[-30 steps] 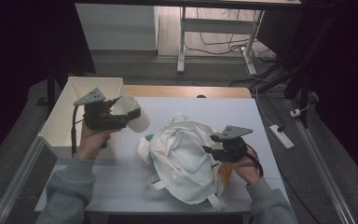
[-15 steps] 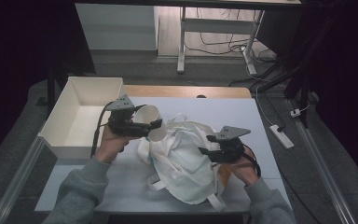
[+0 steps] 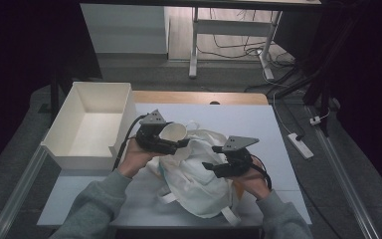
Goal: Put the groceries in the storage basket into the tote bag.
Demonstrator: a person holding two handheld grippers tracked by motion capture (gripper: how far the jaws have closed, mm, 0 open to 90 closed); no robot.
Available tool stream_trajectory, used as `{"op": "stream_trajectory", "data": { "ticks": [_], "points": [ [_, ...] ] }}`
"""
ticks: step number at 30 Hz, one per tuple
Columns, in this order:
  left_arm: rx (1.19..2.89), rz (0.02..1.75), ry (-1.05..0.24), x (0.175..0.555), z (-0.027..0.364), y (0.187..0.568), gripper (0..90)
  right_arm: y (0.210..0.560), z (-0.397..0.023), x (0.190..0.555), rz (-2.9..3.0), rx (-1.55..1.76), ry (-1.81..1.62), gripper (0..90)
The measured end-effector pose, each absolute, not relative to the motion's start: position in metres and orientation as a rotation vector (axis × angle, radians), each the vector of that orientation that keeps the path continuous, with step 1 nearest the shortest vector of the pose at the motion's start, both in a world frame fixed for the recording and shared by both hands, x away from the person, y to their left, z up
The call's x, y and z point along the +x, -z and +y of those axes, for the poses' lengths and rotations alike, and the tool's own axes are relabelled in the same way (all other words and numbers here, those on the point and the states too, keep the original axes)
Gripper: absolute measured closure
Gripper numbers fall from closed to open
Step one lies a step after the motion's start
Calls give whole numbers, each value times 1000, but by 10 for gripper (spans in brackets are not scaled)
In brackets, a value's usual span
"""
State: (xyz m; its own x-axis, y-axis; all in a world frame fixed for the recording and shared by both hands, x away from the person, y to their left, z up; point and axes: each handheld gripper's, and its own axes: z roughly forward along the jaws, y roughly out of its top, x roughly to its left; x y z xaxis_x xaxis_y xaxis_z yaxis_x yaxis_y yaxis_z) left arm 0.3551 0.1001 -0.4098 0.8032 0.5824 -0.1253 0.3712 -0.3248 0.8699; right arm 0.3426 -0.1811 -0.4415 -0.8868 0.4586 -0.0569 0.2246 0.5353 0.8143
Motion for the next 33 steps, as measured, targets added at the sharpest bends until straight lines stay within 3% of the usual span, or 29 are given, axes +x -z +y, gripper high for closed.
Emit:
{"op": "stream_trajectory", "data": {
  "ticks": [20, 33],
  "points": [
    [2020, 639, -207, 352, 67, 420, 193, 439, -141, 342, 2466, 568, -1327, 151],
    [2042, 614, -185, 350, 57, 425, 187, 443, -132, 339, 2458, 547, -1272, 224]
  ]
}}
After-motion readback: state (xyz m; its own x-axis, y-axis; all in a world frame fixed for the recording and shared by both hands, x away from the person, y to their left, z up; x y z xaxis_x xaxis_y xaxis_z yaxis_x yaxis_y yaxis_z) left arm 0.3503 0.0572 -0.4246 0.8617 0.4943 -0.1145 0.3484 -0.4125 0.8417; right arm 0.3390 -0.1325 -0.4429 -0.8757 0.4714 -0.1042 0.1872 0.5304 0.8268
